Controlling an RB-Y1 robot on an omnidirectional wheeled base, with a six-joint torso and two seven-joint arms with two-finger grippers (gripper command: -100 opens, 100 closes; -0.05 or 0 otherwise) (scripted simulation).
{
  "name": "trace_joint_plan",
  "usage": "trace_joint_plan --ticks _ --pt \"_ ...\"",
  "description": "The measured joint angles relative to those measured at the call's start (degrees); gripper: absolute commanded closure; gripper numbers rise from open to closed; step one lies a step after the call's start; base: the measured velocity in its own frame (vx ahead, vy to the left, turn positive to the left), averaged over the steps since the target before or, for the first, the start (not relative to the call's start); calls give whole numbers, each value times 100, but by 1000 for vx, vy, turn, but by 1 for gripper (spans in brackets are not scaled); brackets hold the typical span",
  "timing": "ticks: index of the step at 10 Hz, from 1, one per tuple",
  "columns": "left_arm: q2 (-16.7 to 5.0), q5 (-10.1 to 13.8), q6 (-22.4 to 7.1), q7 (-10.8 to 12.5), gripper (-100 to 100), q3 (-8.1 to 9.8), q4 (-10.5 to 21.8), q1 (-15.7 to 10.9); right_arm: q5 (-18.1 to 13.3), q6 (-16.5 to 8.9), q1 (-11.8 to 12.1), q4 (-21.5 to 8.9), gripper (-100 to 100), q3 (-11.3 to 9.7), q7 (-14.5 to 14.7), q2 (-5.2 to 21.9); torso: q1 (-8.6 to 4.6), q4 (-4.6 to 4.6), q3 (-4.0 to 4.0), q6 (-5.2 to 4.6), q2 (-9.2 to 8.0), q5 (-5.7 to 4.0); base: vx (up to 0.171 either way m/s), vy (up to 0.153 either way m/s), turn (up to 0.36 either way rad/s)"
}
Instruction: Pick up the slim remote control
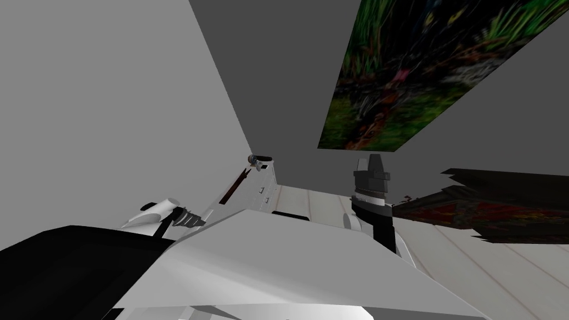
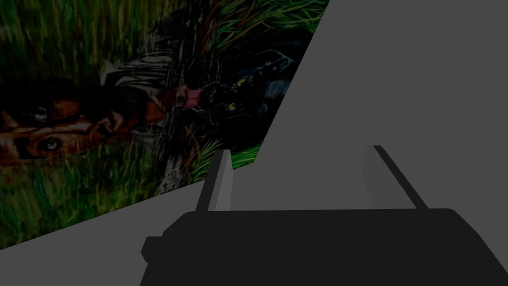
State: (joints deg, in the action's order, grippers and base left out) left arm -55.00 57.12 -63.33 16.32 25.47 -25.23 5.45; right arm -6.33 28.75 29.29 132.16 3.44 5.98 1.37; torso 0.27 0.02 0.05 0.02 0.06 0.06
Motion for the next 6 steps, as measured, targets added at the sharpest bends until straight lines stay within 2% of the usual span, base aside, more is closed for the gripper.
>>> trace_joint_plan --ticks 1,3,4,5,6 --pt "77 11 -69 91 -100 15 -152 151 0 0 0 0 0 0 0 0 4 0 -1 1 -2 1 16 59 1" --pt "40 28 -78 1 -100 12 74 63 0 0 0 0 0 0 0 0 -15 -2 -6 0 -12 -3 1 14 -2" --pt "39 29 -78 -8 0 12 81 62 0 0 -1 0 0 -1 0 -1 -23 -3 -8 0 -14 -5 0 0 0" --pt "39 29 -78 -7 -100 12 80 62 0 0 -1 0 0 -1 0 -1 -26 -3 -8 0 -15 -6 9 31 23" --pt "158 -11 -70 110 -100 22 -165 185 0 0 0 0 0 0 0 0 -18 -3 -8 1 -13 -3 8 35 11"
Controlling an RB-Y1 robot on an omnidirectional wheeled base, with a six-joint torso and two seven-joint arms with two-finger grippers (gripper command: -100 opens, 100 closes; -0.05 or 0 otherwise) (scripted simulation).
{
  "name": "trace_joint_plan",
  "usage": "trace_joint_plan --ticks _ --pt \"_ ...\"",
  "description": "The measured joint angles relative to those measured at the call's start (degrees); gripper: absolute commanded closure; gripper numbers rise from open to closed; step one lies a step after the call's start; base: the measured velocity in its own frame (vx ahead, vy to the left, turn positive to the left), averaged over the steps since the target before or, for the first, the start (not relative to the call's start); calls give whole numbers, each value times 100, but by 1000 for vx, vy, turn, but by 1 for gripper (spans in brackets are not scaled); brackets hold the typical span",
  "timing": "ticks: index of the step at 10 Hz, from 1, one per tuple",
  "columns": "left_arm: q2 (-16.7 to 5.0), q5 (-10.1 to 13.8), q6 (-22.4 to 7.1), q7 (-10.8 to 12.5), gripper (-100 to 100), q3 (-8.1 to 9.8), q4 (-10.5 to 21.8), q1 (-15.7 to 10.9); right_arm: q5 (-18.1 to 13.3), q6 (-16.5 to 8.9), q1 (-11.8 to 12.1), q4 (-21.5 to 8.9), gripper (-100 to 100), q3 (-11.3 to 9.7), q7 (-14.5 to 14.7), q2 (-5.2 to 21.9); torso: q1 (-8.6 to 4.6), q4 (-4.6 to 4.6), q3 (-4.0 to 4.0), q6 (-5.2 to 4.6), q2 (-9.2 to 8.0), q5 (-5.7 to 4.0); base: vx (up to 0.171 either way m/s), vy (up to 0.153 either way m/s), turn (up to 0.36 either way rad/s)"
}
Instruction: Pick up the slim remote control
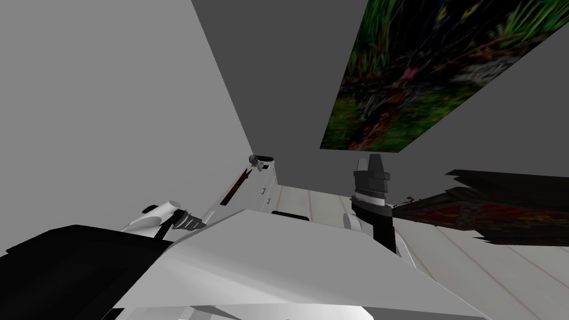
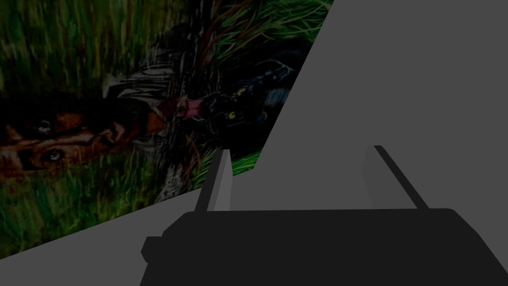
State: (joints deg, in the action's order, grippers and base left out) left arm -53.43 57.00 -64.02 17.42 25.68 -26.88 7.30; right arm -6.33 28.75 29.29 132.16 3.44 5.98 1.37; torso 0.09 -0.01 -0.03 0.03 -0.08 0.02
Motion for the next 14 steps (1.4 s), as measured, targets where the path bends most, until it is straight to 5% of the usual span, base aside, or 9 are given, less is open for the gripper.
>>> trace_joint_plan --ticks 3,4,8,9,10,13,14 --pt "109 -67 221 -149 -100 -22 335 -176 0 0 0 0 0 0 0 0 4 1 2 0 3 1 9 25 6" --pt "119 -71 246 -162 100 -22 343 -177 0 0 0 0 0 0 0 0 -1 0 1 -1 2 -1 0 0 0" --pt "117 -71 243 -159 100 -22 342 -177 0 0 0 0 0 0 0 0 -7 0 -1 -2 -2 -1 0 0 0" --pt "117 -71 243 -160 0 -22 342 -177 0 0 0 0 0 0 0 0 -7 0 -1 -2 -2 -1 0 0 0" --pt "116 -71 244 -160 100 -22 342 -177 0 0 0 0 0 0 0 0 -8 0 -1 -2 -2 -1 -12 -41 -36" --pt "-89 19 42 -134 100 -16 272 -145 0 0 0 0 0 -1 0 -1 -28 -2 -4 -3 -7 -9 -12 -34 -5" --pt "-94 21 18 -117 0 -16 252 -139 0 0 0 0 0 -1 0 -1 -20 -1 -3 -1 -5 -5 0 0 0"
